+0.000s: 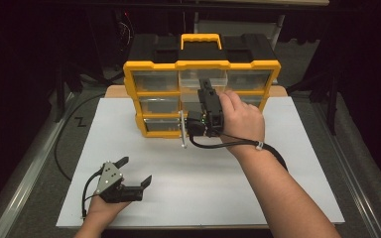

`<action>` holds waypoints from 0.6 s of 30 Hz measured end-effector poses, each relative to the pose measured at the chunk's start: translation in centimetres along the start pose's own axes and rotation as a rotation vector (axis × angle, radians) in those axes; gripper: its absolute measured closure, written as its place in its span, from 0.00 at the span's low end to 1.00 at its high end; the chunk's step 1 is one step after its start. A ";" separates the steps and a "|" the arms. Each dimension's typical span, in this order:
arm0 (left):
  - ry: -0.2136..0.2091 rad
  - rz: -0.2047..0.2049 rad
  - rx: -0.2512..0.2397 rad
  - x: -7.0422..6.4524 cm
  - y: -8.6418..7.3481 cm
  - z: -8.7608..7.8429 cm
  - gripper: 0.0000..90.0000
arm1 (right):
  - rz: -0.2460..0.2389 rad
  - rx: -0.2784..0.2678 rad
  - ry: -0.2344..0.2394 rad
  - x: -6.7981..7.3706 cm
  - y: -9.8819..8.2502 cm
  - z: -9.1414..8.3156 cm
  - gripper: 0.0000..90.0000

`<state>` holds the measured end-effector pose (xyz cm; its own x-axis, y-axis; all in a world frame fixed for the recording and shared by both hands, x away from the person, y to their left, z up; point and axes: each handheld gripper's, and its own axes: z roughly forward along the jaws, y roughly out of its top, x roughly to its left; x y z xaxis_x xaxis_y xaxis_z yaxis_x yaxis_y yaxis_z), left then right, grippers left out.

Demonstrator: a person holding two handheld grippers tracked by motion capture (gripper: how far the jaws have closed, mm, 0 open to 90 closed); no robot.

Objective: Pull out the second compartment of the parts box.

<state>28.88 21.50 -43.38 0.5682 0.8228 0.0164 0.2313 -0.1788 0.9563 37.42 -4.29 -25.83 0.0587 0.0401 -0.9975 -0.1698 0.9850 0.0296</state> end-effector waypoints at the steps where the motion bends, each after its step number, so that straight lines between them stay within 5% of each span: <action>1: 0.001 -0.003 -0.002 0.0 0.0 0.0 0.02 | 0.000 0.000 0.000 0.0 0.0 0.0 0.63; 5: 0.001 -0.001 -0.003 0.0 0.0 -0.1 0.02 | 0.025 0.011 0.034 -0.5 0.0 0.5 0.58; 13: 0.000 -0.003 -0.005 0.0 0.0 0.0 0.02 | 0.039 0.049 0.101 -1.0 0.0 1.1 0.73; 18: 0.000 -0.004 -0.005 0.0 0.0 0.0 0.02 | 0.032 0.056 0.075 -0.9 0.2 1.0 0.82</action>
<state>28.84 21.53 -43.35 0.5675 0.8233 0.0127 0.2294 -0.1730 0.9578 38.33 -3.98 -24.87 -0.0199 0.0607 -0.9980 -0.1153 0.9914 0.0626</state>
